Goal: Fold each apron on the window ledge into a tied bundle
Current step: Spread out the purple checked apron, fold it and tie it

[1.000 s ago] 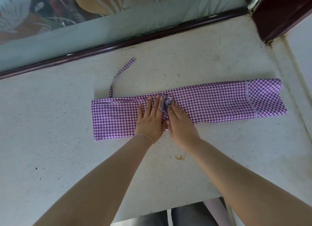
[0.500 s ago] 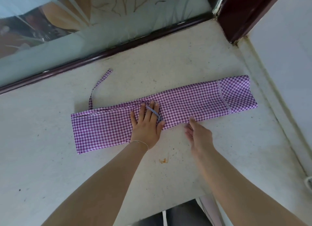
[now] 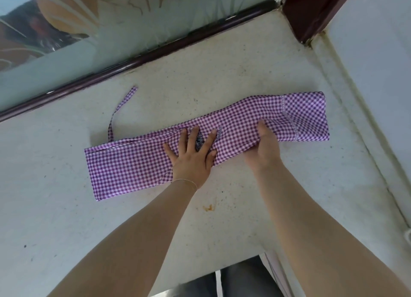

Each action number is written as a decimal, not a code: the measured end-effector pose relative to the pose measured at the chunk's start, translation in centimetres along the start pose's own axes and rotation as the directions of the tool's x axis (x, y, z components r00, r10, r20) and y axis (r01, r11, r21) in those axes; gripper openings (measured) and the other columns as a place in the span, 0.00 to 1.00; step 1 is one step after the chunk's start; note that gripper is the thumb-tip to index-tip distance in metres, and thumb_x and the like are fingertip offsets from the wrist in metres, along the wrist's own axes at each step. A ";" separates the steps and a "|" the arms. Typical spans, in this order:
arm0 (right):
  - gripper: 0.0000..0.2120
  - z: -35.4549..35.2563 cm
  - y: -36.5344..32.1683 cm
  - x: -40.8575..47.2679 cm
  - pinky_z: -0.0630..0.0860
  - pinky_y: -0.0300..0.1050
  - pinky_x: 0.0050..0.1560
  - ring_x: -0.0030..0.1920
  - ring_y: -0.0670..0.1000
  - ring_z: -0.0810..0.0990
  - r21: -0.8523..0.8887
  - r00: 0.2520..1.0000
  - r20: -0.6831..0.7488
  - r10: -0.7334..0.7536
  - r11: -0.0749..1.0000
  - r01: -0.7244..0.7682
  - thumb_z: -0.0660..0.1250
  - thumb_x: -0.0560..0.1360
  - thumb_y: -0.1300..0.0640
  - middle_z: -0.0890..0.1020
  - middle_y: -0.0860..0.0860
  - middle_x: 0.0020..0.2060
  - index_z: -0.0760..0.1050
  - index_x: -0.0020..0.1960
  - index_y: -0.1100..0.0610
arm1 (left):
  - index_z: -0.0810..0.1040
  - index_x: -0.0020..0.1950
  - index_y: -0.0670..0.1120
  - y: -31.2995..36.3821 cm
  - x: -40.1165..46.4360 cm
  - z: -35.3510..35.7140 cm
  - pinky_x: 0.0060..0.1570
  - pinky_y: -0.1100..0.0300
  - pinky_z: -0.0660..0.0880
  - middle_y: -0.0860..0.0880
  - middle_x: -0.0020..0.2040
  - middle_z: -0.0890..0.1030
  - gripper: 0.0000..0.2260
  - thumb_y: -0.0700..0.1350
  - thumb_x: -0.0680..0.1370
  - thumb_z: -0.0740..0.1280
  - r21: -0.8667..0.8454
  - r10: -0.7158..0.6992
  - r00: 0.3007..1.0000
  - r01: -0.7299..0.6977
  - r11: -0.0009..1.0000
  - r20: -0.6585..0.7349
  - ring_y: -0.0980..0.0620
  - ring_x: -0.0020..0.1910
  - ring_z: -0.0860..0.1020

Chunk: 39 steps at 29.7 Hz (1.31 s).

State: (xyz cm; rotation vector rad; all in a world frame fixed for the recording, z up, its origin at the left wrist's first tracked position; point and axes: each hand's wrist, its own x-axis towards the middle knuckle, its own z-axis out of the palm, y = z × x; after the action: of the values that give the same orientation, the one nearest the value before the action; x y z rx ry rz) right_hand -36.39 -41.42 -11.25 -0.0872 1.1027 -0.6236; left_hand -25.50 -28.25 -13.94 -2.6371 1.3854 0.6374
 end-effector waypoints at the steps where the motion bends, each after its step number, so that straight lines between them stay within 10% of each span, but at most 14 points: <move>1: 0.23 -0.3 -0.7 0.1 0.73 0.67 0.61 0.61 0.63 0.77 -0.012 0.999 0.010 -0.038 0.999 0.038 0.64 0.78 0.57 0.77 0.59 0.63 0.63 0.71 0.55 | 0.35 0.74 0.66 0.1 0.1 0.0 0.64 0.30 0.33 0.51 0.79 0.43 0.25 0.64 0.76 0.33 0.020 -0.003 1.000 0.003 1.000 0.005 0.43 0.77 0.41; 11: 0.28 3.7 3.9 -5.4 0.68 0.28 0.61 0.67 0.43 0.67 -0.658 0.841 0.319 -0.437 0.536 0.529 0.60 0.80 0.54 0.65 0.44 0.67 0.52 0.77 0.54 | 0.42 0.78 0.57 2.1 -0.5 -1.0 0.74 0.45 0.42 0.44 0.79 0.42 0.28 0.60 0.81 0.47 0.087 0.015 1.000 -0.018 0.996 0.027 0.42 0.77 0.44; 15: 0.25 4.3 7.5 -5.6 0.64 0.19 0.55 0.64 0.41 0.66 -0.743 0.843 0.437 -0.315 0.402 0.535 0.59 0.81 0.56 0.67 0.43 0.64 0.56 0.74 0.53 | 0.51 0.78 0.50 1.7 -0.5 -0.9 0.74 0.48 0.56 0.46 0.77 0.57 0.32 0.60 0.77 0.55 -0.361 -0.105 0.994 0.088 0.928 -0.026 0.45 0.74 0.56; 20: 0.26 5.2 10.1 -5.5 0.64 0.28 0.62 0.69 0.47 0.66 -0.788 0.844 0.464 -0.269 0.308 0.532 0.58 0.81 0.52 0.66 0.47 0.70 0.54 0.77 0.55 | 0.55 0.77 0.48 -0.7 -1.9 -1.9 0.69 0.55 0.67 0.46 0.74 0.65 0.30 0.56 0.79 0.61 -0.973 -0.235 0.972 0.081 0.216 0.029 0.49 0.70 0.67; 25: 0.24 5.8 13.3 -5.5 0.66 0.23 0.57 0.70 0.52 0.68 -0.819 0.840 0.511 -0.184 0.193 0.541 0.57 0.82 0.54 0.68 0.53 0.71 0.58 0.76 0.58 | 0.73 0.65 0.44 -4.6 -1.4 -2.2 0.43 0.55 0.81 0.47 0.53 0.82 0.14 0.43 0.82 0.57 -0.784 -0.206 0.901 0.198 -0.588 0.382 0.50 0.47 0.82; 27: 0.23 5.8 14.7 -5.5 0.64 0.17 0.51 0.68 0.53 0.70 -0.804 0.813 0.552 -0.186 0.141 0.578 0.58 0.82 0.57 0.70 0.55 0.70 0.60 0.75 0.61 | 0.74 0.64 0.42 -5.7 -1.7 -2.4 0.43 0.58 0.79 0.47 0.51 0.83 0.15 0.45 0.82 0.55 -0.657 -0.095 0.903 0.229 -0.718 0.419 0.50 0.47 0.82; 32: 0.21 5.1 16.2 -4.0 0.65 0.23 0.61 0.67 0.53 0.71 -0.718 0.720 0.664 -0.201 0.099 0.689 0.57 0.81 0.60 0.72 0.57 0.67 0.63 0.72 0.65 | 0.73 0.66 0.42 -7.1 -1.7 -4.1 0.52 0.53 0.80 0.44 0.55 0.81 0.14 0.37 0.82 0.56 -0.809 -0.152 0.926 0.211 -0.549 0.345 0.48 0.52 0.81; 35: 0.23 4.7 17.0 -3.3 0.68 0.33 0.65 0.67 0.56 0.71 -0.722 0.719 0.671 -0.182 0.062 0.689 0.58 0.81 0.56 0.71 0.55 0.67 0.62 0.72 0.65 | 0.76 0.62 0.46 -9.8 -2.0 -5.4 0.61 0.49 0.76 0.47 0.59 0.81 0.14 0.35 0.79 0.61 -0.926 -0.428 0.881 0.029 -0.375 0.202 0.48 0.58 0.80; 39: 0.34 4.4 19.0 -3.1 0.61 0.64 0.72 0.71 0.62 0.66 -0.695 0.671 0.719 -0.182 -0.215 0.686 0.48 0.79 0.38 0.68 0.61 0.70 0.61 0.73 0.64 | 0.76 0.54 0.51 -15.1 -5.6 -5.3 0.57 0.54 0.77 0.56 0.49 0.81 0.06 0.43 0.79 0.64 -0.978 -0.723 0.690 0.119 0.173 -0.044 0.58 0.49 0.80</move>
State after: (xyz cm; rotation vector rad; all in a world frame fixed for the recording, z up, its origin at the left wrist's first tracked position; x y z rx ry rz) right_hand -25.42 -25.14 -13.63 -2.0336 0.8628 -0.2561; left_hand -14.45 -16.59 -8.46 -4.1472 -0.1656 0.8352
